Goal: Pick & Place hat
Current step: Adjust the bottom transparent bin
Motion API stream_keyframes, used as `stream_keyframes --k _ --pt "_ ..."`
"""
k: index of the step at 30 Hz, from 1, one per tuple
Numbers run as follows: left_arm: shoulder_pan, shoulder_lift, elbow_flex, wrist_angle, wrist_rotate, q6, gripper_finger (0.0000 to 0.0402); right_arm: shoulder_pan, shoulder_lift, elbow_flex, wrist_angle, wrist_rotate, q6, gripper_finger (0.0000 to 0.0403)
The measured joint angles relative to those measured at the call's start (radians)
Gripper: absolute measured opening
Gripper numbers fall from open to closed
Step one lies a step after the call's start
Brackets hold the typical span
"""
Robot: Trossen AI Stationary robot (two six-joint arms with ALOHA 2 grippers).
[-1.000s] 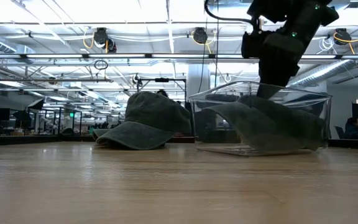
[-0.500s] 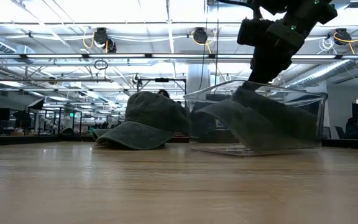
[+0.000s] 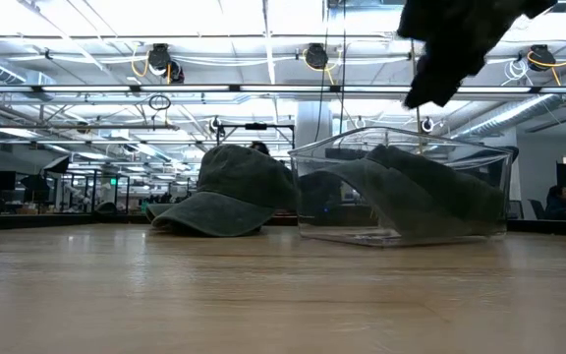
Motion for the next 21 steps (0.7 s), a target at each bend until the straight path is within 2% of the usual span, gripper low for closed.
stream_keyframes --k 3,5,10,14,16,21 --pt "0.000 0.000 0.000 0.000 0.000 0.000 0.0379 0.064 -0.030 0.001 -0.068 -0.117 0.043 0.0000" --pt "0.000 0.000 0.000 0.000 0.000 0.000 0.0379 0.116 -0.035 0.001 -0.157 -0.118 0.106 0.0000" --pt "0.000 0.000 0.000 0.000 0.000 0.000 0.0379 0.237 -0.014 -0.014 -0.362 0.065 0.302 0.0000" --pt "0.000 0.000 0.000 0.000 0.000 0.000 0.0379 0.280 -0.010 -0.063 -0.366 0.233 0.405 0.0000" --pt "0.000 0.000 0.000 0.000 0.000 0.000 0.0379 0.284 -0.010 -0.088 -0.356 0.272 0.445 0.0000" --pt "0.000 0.000 0.000 0.000 0.000 0.000 0.0379 0.262 -0.010 -0.159 -0.307 0.275 0.460 0.0000"
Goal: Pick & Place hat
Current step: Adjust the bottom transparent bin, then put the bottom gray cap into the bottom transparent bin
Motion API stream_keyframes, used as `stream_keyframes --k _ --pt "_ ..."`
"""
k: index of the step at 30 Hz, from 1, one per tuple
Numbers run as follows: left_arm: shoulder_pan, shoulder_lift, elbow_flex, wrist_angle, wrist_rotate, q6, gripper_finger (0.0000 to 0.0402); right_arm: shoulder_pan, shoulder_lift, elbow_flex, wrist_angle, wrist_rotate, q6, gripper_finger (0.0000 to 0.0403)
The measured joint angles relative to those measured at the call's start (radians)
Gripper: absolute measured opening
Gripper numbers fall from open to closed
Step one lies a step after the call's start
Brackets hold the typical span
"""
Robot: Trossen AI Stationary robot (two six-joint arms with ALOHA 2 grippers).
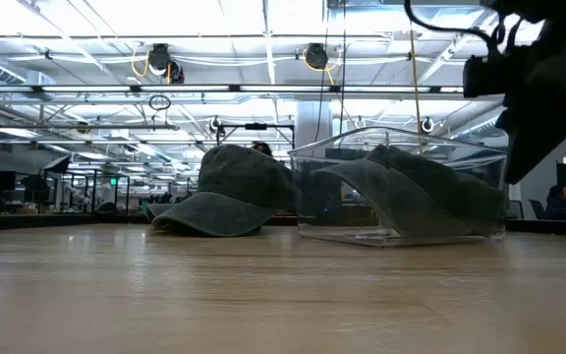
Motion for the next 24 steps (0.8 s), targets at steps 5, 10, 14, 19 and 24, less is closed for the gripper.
stream_keyframes --k 5,10,14,19,24 --pt "0.000 0.000 0.000 0.000 0.000 0.000 0.0379 -0.027 0.000 -0.028 0.026 0.091 0.000 0.0000" --pt "0.000 0.000 0.000 0.000 0.000 0.000 0.0379 -0.049 -0.004 -0.027 0.044 0.162 -0.003 0.0000" --pt "0.000 0.000 0.000 0.000 0.000 0.000 0.0379 -0.045 -0.010 -0.027 0.045 0.091 0.022 0.0000" --pt "0.000 0.000 0.000 0.000 0.000 0.000 0.0379 0.026 -0.029 -0.027 0.129 0.043 -0.014 0.0000" --pt "0.000 0.000 0.000 0.000 0.000 0.000 0.0379 0.065 -0.079 -0.027 0.394 0.045 -0.259 0.0000"
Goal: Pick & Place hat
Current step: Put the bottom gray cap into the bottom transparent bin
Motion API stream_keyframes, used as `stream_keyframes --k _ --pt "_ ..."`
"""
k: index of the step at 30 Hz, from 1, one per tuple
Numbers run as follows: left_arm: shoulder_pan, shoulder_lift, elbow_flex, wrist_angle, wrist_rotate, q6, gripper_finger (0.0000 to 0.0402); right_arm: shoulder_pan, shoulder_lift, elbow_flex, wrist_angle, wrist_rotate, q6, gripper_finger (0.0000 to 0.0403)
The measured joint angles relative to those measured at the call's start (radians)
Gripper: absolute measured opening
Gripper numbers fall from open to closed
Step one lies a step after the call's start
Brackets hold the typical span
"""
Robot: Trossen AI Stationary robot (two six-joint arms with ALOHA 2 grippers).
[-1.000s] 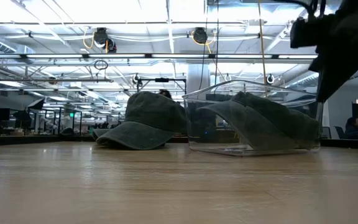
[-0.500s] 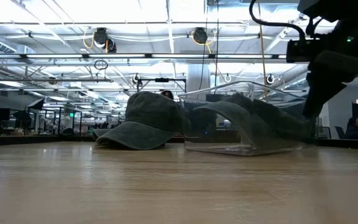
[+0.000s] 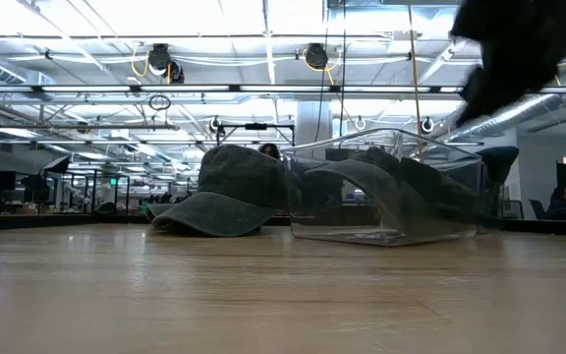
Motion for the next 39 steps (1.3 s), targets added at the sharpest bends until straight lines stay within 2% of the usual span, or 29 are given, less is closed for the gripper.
stream_keyframes --k 4,7,12,16,19,24,27,31,35,39 --pt "0.000 0.000 0.000 0.009 0.000 0.000 0.0379 0.010 -0.033 0.000 0.263 -0.001 -0.304 0.0000" --pt "0.000 0.000 0.000 0.081 -0.001 -0.005 0.0379 0.011 -0.049 0.000 0.420 -0.002 -0.497 0.0000" --pt "0.000 0.000 0.000 0.191 -0.001 -0.024 0.0379 0.008 -0.062 0.002 0.583 0.000 -0.659 0.0000" --pt "0.000 -0.002 0.000 0.205 -0.001 -0.012 0.0379 0.008 -0.061 0.002 0.618 0.000 -0.686 0.0000" --pt "0.001 0.006 0.000 0.155 -0.003 -0.010 0.0379 0.008 -0.062 0.002 0.625 0.000 -0.685 0.0000" --pt "0.008 0.026 0.000 0.072 -0.070 -0.036 0.0379 0.009 -0.061 0.001 0.618 -0.001 -0.646 0.0000" --pt "0.008 0.027 0.000 0.029 -0.147 -0.124 0.0379 0.009 -0.061 -0.006 0.620 -0.002 -0.630 0.0000" --pt "0.023 0.027 0.000 -0.072 -0.184 -0.209 0.0379 0.009 -0.061 -0.032 0.638 -0.001 -0.629 0.0000" --pt "0.050 0.037 0.000 -0.240 -0.159 -0.384 0.0379 0.009 -0.061 -0.035 0.647 0.000 -0.629 0.0000" --pt "0.140 0.109 0.000 -0.393 -0.076 -0.610 0.0379 0.009 -0.061 -0.036 0.680 0.000 -0.630 0.0000"
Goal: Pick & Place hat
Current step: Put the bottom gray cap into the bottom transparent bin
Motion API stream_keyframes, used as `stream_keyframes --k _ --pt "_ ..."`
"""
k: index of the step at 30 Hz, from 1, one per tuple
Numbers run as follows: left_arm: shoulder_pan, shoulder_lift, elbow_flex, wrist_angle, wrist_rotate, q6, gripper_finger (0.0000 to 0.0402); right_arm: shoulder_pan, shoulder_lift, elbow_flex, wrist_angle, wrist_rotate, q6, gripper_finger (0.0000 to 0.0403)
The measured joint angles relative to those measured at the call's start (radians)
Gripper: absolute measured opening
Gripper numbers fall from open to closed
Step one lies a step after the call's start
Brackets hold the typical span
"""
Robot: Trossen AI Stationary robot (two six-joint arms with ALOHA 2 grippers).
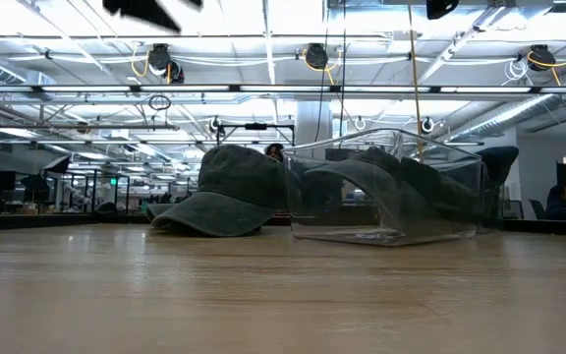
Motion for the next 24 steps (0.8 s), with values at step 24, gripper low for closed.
stream_keyframes --k 24 --pt "0.317 0.541 0.001 0.116 0.097 -0.203 0.0379 0.000 0.000 -0.001 -0.015 0.000 -0.001 0.0000"
